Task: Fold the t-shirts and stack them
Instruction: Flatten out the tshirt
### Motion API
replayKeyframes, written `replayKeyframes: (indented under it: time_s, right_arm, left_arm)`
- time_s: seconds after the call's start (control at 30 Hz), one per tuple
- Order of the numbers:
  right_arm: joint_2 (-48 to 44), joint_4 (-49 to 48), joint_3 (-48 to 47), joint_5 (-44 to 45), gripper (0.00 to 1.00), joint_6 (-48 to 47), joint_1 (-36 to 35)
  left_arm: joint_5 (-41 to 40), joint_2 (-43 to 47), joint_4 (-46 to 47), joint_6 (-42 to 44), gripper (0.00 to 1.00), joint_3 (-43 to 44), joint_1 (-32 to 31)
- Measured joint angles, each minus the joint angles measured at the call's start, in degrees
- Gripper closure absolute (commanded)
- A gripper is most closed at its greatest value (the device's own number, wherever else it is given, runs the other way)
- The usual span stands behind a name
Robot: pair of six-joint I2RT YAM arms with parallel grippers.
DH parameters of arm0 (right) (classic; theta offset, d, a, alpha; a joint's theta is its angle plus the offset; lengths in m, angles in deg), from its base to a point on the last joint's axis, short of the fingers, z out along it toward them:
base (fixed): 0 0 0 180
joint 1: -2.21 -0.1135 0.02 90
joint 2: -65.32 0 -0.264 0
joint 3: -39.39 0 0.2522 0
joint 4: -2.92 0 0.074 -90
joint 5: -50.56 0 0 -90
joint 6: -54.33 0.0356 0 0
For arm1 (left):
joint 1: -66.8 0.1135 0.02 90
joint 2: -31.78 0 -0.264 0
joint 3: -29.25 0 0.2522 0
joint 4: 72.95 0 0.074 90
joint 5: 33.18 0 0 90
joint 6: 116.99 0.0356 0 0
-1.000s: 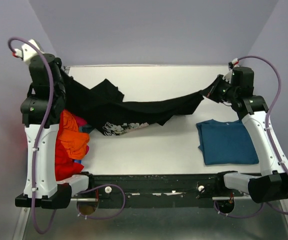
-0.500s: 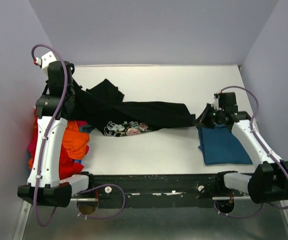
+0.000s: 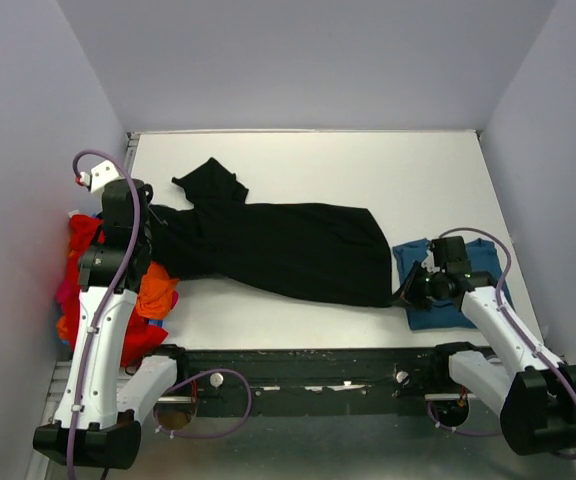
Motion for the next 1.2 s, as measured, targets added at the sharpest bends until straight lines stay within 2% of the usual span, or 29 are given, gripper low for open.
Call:
replayKeyframes:
  time_s: [0.2, 0.43, 0.47, 0.57, 0.93, 1.2]
  right_arm:
    - [8.5, -4.1, -2.8, 0.1, 0.83, 0.0, 0.0]
    - [15.5, -10.7, -3.2, -1.1, 0.86, -0.1, 0.0]
    - [16.6, -11.5, -3.5, -1.3, 0.83, 0.1, 0.0]
    - [18.4, -12.2, -3.8, -1.4, 0.55, 0.1, 0.0]
    - [10.6, -10.4, -3.6, 0.5, 0.56, -0.1, 0.0]
    - [4.6, -6.5, 0.4, 1.6, 0.56, 0.2, 0.0]
  left_arm:
    - [0.0, -1.5, 0.7, 0.0, 1.0, -2.0, 0.0]
    - [0.0, -4.7, 2.3, 0.3, 1.0, -1.0, 0.0]
    - [0.0, -5.2, 2.5, 0.4, 1.0, -0.6, 0.0]
    - [0.0, -5.9, 3.1, 0.8, 1.0, 0.1, 0.0]
    - [0.0, -6.1, 4.0, 1.4, 1.0, 0.1, 0.0]
    - [0.0, -6.1, 4.2, 1.9, 1.0, 0.1, 0.0]
